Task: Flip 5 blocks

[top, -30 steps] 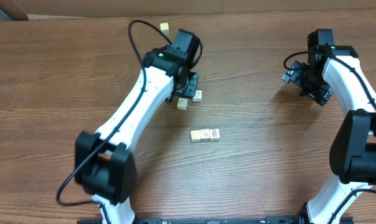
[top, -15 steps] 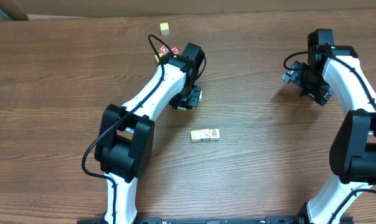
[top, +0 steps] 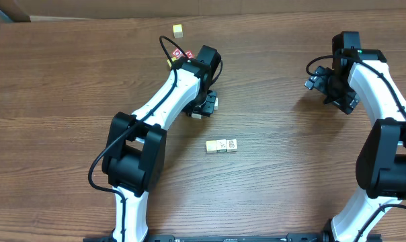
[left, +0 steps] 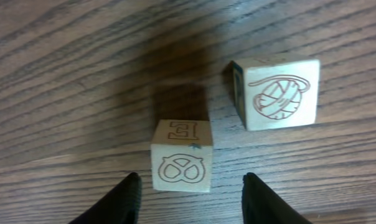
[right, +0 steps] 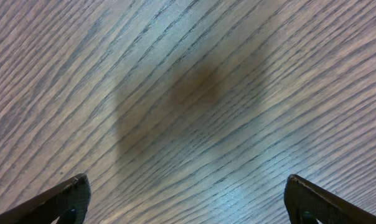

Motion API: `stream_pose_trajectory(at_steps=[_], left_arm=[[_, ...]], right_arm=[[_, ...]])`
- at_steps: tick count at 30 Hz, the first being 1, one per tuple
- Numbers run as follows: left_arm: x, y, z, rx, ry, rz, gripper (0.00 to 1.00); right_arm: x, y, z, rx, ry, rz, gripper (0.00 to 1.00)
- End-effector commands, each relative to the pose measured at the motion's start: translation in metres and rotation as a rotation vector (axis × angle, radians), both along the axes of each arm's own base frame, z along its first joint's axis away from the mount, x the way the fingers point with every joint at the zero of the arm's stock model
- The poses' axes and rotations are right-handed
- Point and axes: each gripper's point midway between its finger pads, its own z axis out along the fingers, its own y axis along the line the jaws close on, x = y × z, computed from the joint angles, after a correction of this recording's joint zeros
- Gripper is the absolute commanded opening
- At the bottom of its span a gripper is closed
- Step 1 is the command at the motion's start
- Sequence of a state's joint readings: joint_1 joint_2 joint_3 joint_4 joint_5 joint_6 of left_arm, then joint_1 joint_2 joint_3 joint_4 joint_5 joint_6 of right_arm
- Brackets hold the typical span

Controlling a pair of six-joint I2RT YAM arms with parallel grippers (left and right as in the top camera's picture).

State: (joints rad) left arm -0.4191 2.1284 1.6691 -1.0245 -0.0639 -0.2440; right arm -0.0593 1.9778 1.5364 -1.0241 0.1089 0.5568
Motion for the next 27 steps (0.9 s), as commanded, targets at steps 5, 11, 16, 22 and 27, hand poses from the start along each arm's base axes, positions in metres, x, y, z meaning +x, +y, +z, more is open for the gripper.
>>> stream_pose_trajectory(at_steps=[5, 11, 16, 22, 27], left_arm=[[0.018, 0.029, 0.003, -0.164, 0.035, 0.159, 0.42], [0.024, 0.071, 0.009, -0.241, 0.062, 0.253, 0.44], [0.034, 0.121, 0.015, -0.261, 0.035, 0.399, 0.45], [0.027, 0.159, 0.016, -0.314, 0.071, 0.525, 0.48], [0.009, 0.189, 0.012, -0.220, 0.119, 0.582, 1.00]], right_arm=[[0.000, -0.004, 0.009, -0.011, -0.023, -0.011, 1.00], [0.000, -0.004, 0.009, -0.011, -0.023, -0.011, 1.00], [0.000, -0.004, 0.009, -0.011, -0.023, -0.011, 1.00], [0.000, -0.004, 0.009, -0.011, -0.023, -0.011, 1.00], [0.012, 0.013, 0.011, 0.089, -0.075, 0.008, 1.00]])
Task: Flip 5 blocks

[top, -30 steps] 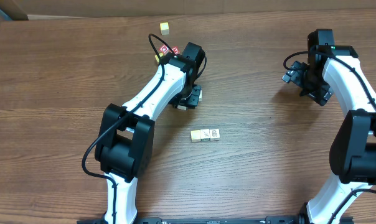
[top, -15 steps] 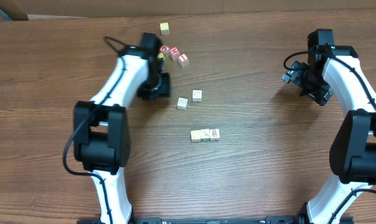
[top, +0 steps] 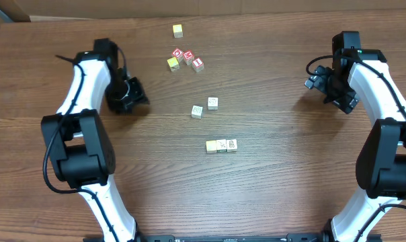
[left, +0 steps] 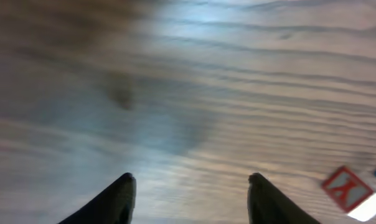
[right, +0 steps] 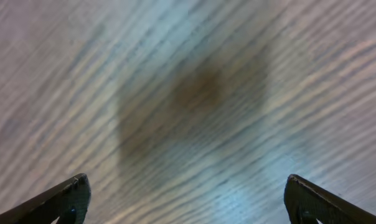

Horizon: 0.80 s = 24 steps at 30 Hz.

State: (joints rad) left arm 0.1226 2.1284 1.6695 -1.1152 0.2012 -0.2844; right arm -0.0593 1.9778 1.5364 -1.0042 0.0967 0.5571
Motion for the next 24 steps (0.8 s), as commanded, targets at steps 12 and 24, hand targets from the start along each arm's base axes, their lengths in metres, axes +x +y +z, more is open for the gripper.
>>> stream_pose_trajectory(at_steps=[12, 24], left_arm=[[0.004, 0.014, 0.010, 0.048, -0.028, 0.020, 1.00], [0.004, 0.014, 0.010, 0.049, -0.031, 0.020, 1.00]], right_arm=[[-0.003, 0.130, 0.022, 0.451, -0.038, 0.227, 0.45], [-0.005, 0.269, 0.023, 0.125, -0.232, 0.605, 0.66]])
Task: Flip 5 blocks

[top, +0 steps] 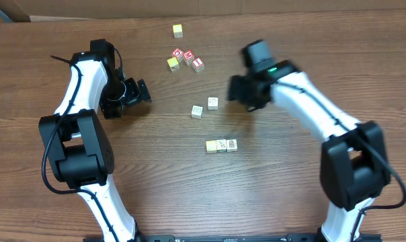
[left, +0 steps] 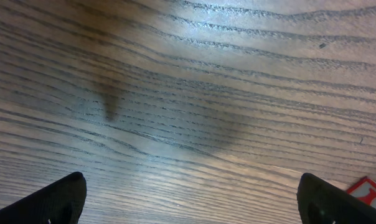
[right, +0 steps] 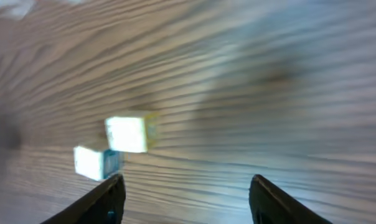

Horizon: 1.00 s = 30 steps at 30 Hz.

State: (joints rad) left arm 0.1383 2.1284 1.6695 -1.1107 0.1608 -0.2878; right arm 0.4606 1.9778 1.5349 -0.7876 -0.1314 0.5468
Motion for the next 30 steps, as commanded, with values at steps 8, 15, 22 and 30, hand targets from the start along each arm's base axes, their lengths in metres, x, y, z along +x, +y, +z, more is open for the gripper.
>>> stream_pose_trajectory(at_steps=[8, 15, 22, 30], left_arm=[[0.005, 0.001, 0.011, 0.008, -0.031, 0.000, 1.00], [0.005, 0.001, 0.011, 0.008, -0.032, 0.000, 1.00], [0.005, 0.001, 0.011, 0.008, -0.031, 0.000, 1.00], [0.005, 0.001, 0.011, 0.008, -0.031, 0.000, 1.00]], right_arm=[[0.004, 0.047, 0.002, -0.209, -0.257, 0.050, 0.67], [0.009, 0.052, -0.040, -0.235, -0.222, 0.060, 0.66], [0.008, 0.052, -0.054, -0.248, -0.203, 0.065, 0.48], [0.004, 0.051, -0.018, -0.237, -0.206, 0.067, 0.33]])
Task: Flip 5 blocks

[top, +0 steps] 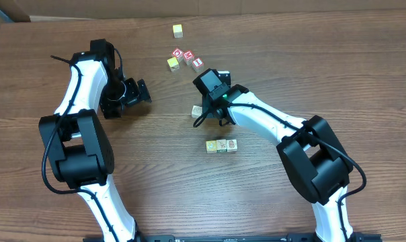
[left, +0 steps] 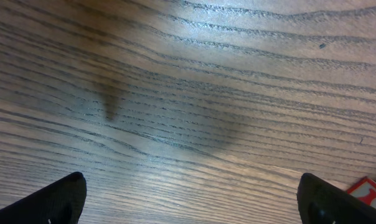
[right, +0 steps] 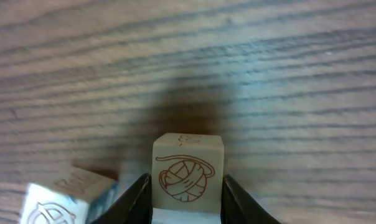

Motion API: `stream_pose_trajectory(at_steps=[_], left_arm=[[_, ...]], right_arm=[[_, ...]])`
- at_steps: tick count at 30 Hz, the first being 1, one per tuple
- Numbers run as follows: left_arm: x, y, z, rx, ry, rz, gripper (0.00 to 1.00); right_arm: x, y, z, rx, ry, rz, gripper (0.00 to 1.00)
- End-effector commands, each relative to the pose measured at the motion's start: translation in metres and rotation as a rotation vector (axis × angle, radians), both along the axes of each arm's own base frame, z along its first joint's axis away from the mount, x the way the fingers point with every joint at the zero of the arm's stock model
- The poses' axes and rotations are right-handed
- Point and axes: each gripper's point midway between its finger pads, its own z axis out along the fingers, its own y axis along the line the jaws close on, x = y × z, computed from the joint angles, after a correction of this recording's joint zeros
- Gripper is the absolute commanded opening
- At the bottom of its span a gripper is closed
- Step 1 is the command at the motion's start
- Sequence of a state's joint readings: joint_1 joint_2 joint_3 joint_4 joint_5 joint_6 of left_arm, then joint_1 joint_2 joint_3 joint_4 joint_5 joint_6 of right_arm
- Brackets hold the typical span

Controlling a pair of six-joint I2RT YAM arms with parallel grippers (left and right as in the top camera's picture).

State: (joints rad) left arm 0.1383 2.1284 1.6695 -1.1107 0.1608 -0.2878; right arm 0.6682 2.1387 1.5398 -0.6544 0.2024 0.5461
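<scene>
A pale wooden block with a yarn-ball drawing [right: 188, 173] sits on the table between the fingers of my right gripper [right: 187, 190], which is shut on its two sides. In the overhead view my right gripper [top: 213, 102] covers that block. Just left of it lies a pretzel block [right: 68, 196], also the pretzel block [top: 197, 111] from overhead. Three pale blocks [top: 221, 145] lie in a row nearer the front. My left gripper [left: 191, 205] hovers wide open over bare wood, at the left side [top: 141, 93].
Red and yellow blocks [top: 183, 58] cluster at the back, with one more yellow block [top: 178, 30] beyond them. A red block's corner [left: 368, 186] shows at the left wrist view's edge. A cardboard wall borders the table's far side.
My right arm has moved from right of the two middle blocks onto them, and its gripper, open then, is now shut on the yarn block. The left arm has not moved.
My left gripper stood open over the pretzel and yarn blocks while the right arm waited at the far right. Then the left arm was back at the left side. After that its jaws were wider and the right arm was near the middle, now gripping the yarn block.
</scene>
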Motion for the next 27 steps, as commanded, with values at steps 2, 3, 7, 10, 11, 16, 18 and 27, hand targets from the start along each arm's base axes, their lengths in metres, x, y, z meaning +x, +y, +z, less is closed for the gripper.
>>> stream_pose_trajectory(at_steps=[2, 3, 7, 10, 11, 16, 18, 27], left_arm=[[0.005, 0.001, 0.011, 0.008, -0.031, 0.000, 1.00], [0.005, 0.001, 0.011, 0.008, -0.032, 0.000, 1.00], [0.005, 0.001, 0.011, 0.008, -0.031, 0.000, 1.00], [0.005, 0.001, 0.011, 0.008, -0.031, 0.000, 1.00], [0.005, 0.001, 0.011, 0.009, -0.031, 0.000, 1.00], [0.005, 0.001, 0.011, 0.008, -0.031, 0.000, 1.00], [0.005, 0.001, 0.011, 0.008, -0.031, 0.000, 1.00], [0.005, 0.001, 0.011, 0.008, -0.031, 0.000, 1.00]], right_arm=[[0.005, 0.008, 0.073, 0.079, -0.070, 0.010, 0.33], [0.002, 0.010, 0.089, 0.099, -0.075, 0.018, 0.32], [-0.022, 0.011, 0.145, 0.193, -0.074, 0.061, 0.20], [-0.050, 0.027, 0.170, 0.342, 0.011, 0.143, 0.18], [-0.058, 0.031, 0.174, 0.381, 0.046, 0.167, 0.18], [-0.093, 0.047, 0.164, 0.470, 0.205, 0.238, 0.19], [-0.100, 0.051, 0.151, 0.449, 0.222, 0.244, 0.19], [-0.122, 0.079, 0.094, 0.436, 0.185, 0.326, 0.20]])
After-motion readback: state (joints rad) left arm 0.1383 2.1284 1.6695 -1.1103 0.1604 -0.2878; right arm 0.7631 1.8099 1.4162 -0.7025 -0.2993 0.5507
